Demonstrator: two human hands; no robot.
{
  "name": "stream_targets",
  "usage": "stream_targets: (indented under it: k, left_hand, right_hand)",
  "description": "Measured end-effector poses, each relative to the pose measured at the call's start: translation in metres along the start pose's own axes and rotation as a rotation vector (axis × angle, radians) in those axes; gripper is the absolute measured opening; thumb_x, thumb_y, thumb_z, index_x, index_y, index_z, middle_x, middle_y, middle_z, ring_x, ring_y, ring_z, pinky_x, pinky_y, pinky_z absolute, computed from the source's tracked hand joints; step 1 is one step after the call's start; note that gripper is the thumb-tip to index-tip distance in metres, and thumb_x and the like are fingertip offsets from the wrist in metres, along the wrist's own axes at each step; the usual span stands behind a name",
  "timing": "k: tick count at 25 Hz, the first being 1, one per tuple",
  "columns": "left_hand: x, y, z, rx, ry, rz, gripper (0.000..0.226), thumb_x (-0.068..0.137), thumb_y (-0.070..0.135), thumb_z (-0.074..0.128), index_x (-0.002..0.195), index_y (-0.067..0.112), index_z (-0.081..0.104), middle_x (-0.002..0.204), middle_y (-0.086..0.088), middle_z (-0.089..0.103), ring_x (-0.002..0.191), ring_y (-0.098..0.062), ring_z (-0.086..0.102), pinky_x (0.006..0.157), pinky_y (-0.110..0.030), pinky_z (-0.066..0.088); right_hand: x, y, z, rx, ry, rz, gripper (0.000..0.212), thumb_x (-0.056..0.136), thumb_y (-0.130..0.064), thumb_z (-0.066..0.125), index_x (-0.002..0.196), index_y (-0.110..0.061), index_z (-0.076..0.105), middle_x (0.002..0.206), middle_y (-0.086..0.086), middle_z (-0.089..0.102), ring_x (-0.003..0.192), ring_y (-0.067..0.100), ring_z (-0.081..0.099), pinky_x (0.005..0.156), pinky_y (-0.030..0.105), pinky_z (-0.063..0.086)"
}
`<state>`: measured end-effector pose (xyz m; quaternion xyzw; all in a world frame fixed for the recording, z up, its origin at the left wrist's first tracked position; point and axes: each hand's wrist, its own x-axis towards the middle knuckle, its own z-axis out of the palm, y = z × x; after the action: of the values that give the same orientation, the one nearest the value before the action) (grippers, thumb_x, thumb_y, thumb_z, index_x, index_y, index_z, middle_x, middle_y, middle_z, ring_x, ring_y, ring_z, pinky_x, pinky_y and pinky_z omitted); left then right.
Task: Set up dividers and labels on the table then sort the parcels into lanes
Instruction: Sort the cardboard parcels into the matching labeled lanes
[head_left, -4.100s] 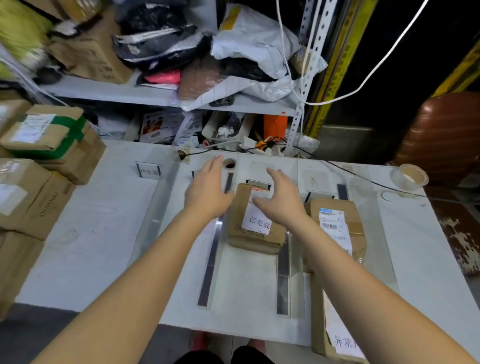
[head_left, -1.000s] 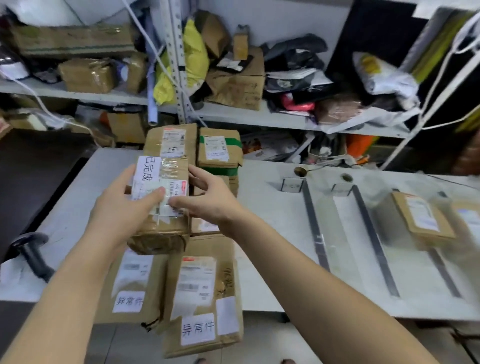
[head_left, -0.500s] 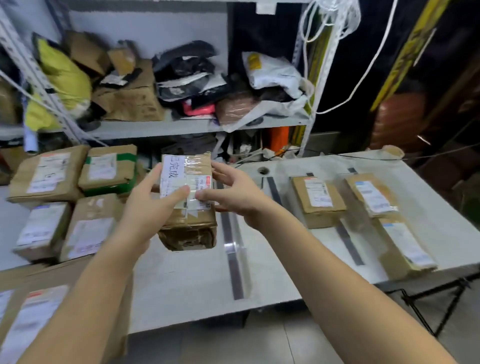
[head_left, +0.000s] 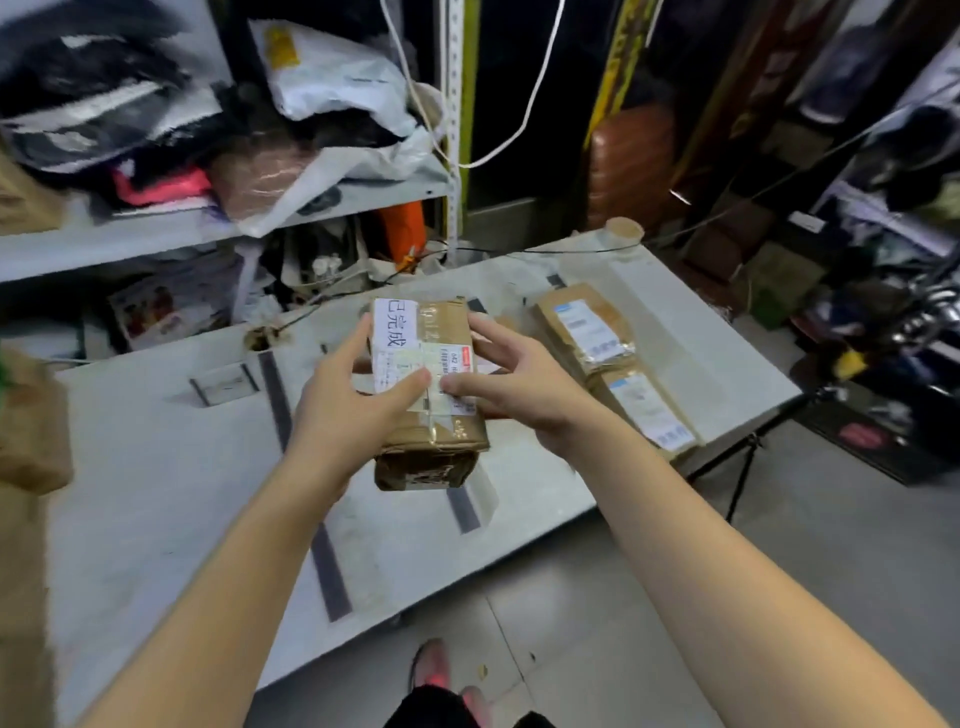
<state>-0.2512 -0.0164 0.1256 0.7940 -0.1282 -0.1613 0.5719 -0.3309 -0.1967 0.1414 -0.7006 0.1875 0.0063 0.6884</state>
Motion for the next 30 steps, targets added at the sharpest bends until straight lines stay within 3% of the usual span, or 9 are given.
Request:
stream_targets:
  k: [2, 6, 12, 15, 20, 23, 26, 30]
  left_hand:
    - [0.011, -0.003, 0.028, -0.025, -0.069, -0.003, 0.077, 0.075, 0.046, 0.081, 0.137, 0.068, 0.040, 0.118, 0.015, 0.066, 0.100, -0.017, 0.072, 0.083, -0.048, 0.061]
    - [0.026, -0.004, 0.076, -0.025, -0.156, -0.005, 0.081, 0.069, 0.056, 0.074, 0.139, 0.069, 0.036, 0.124, 0.012, 0.063, 0.108, -0.013, 0.066, 0.087, -0.046, 0.060]
    - [0.024, -0.013, 0.140, 0.056, -0.187, -0.062, 0.088, 0.062, 0.066, 0.067, 0.143, 0.065, 0.032, 0.132, 0.019, 0.061, 0.113, -0.008, 0.064, 0.090, -0.045, 0.059]
    - [0.019, -0.020, 0.172, 0.065, -0.146, -0.137, 0.085, 0.069, 0.059, 0.069, 0.144, 0.067, 0.028, 0.136, 0.017, 0.059, 0.112, -0.010, 0.063, 0.088, -0.045, 0.059]
    - [0.003, -0.034, 0.218, 0.066, -0.044, -0.269, 0.075, 0.088, 0.034, 0.072, 0.140, 0.068, 0.031, 0.131, 0.019, 0.063, 0.108, -0.007, 0.065, 0.085, -0.043, 0.062]
    - [-0.003, -0.049, 0.239, 0.123, 0.025, -0.322, 0.065, 0.085, 0.037, 0.066, 0.133, 0.068, 0.035, 0.129, 0.020, 0.064, 0.111, -0.011, 0.065, 0.087, -0.048, 0.060]
    - [-0.006, -0.065, 0.255, 0.160, 0.068, -0.366, 0.066, 0.087, 0.029, 0.059, 0.139, 0.057, 0.032, 0.134, 0.017, 0.061, 0.114, -0.015, 0.063, 0.090, -0.050, 0.057]
    - [-0.004, -0.085, 0.263, 0.191, 0.145, -0.393, 0.073, 0.088, 0.020, 0.057, 0.146, 0.050, 0.026, 0.137, 0.011, 0.059, 0.118, -0.019, 0.061, 0.093, -0.051, 0.055]
  right_hand:
    - [-0.004, 0.006, -0.022, 0.008, 0.072, 0.042, 0.084, 0.081, -0.005, 0.084, 0.152, -0.029, 0.046, 0.139, -0.008, 0.065, 0.110, 0.012, 0.072, 0.088, 0.041, 0.063]
    - [-0.008, 0.018, -0.063, 0.004, 0.140, 0.074, 0.078, 0.083, -0.003, 0.082, 0.148, -0.033, 0.050, 0.138, -0.009, 0.066, 0.108, 0.006, 0.072, 0.076, 0.029, 0.062]
    - [-0.011, 0.058, -0.120, 0.036, 0.124, 0.142, 0.079, 0.085, -0.001, 0.079, 0.149, -0.035, 0.047, 0.139, -0.010, 0.065, 0.109, 0.014, 0.073, 0.082, 0.037, 0.063]
    - [-0.002, 0.078, -0.148, 0.022, 0.063, 0.160, 0.078, 0.086, 0.000, 0.079, 0.145, -0.039, 0.047, 0.137, -0.011, 0.066, 0.105, 0.011, 0.074, 0.079, 0.032, 0.062]
    - [0.016, 0.117, -0.182, -0.078, -0.089, 0.186, 0.081, 0.086, -0.002, 0.079, 0.152, -0.035, 0.045, 0.142, -0.013, 0.062, 0.099, 0.020, 0.077, 0.083, 0.040, 0.062]
    - [0.025, 0.137, -0.186, -0.179, -0.162, 0.192, 0.085, 0.087, -0.002, 0.078, 0.155, -0.036, 0.041, 0.142, -0.014, 0.061, 0.096, 0.019, 0.077, 0.085, 0.039, 0.062]
    - [0.033, 0.153, -0.180, -0.279, -0.194, 0.185, 0.081, 0.088, -0.006, 0.075, 0.153, -0.041, 0.041, 0.136, -0.017, 0.064, 0.102, 0.008, 0.073, 0.090, 0.033, 0.061]
    - [0.043, 0.171, -0.163, -0.440, -0.208, 0.180, 0.074, 0.086, -0.018, 0.070, 0.148, -0.045, 0.044, 0.130, -0.019, 0.068, 0.113, 0.006, 0.067, 0.102, 0.040, 0.055]
